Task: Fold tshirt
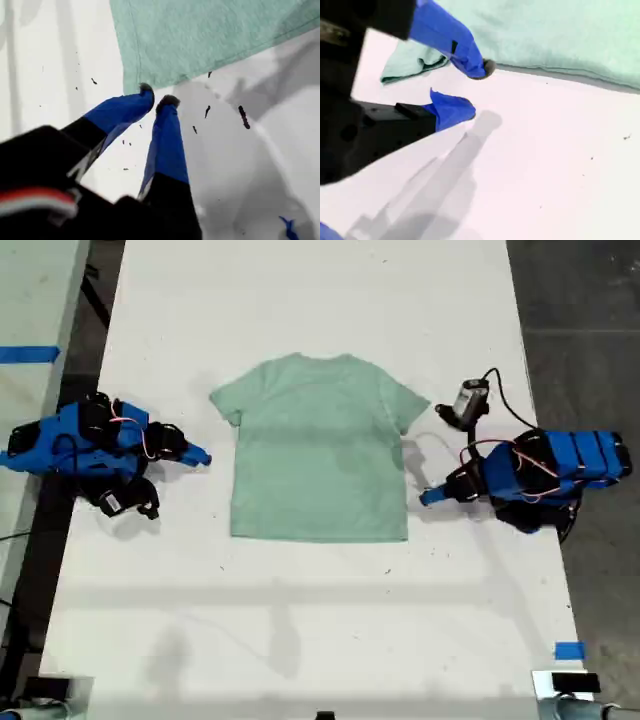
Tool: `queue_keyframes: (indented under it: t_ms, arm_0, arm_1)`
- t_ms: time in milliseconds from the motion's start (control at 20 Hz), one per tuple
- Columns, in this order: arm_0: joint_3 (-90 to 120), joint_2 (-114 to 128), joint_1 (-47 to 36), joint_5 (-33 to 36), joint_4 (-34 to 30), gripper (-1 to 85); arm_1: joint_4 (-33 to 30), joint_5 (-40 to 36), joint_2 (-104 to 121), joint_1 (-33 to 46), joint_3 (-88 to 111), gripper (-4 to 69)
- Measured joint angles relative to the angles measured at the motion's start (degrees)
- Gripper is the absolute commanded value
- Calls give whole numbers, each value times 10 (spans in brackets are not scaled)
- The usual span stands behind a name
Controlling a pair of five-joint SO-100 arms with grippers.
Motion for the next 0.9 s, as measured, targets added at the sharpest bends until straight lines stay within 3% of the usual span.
queue_keyframes:
  t_ms: [100,200,300,350,550,650,900]
  arm_0:
    - [0,-1,3,-33,-6,1]
    - [0,-2,0,-104,-14,1]
    - [0,-2,-2,-117,-16,1]
    - [0,-2,-2,-119,-16,1]
    - [0,-2,-2,-127,-14,49]
    - [0,-2,-7,-181,-5,58]
    - [0,-1,-18,-213,-4,0]
  arm_1:
    - [-15,25,1,19,2,-1]
    - [-23,210,7,55,2,-1]
    - [-24,432,4,57,2,-1]
    - [-24,490,11,58,2,-1]
    - [-24,530,9,61,2,-1]
    - [-24,549,9,61,2,-1]
    - [-18,561,9,63,2,-1]
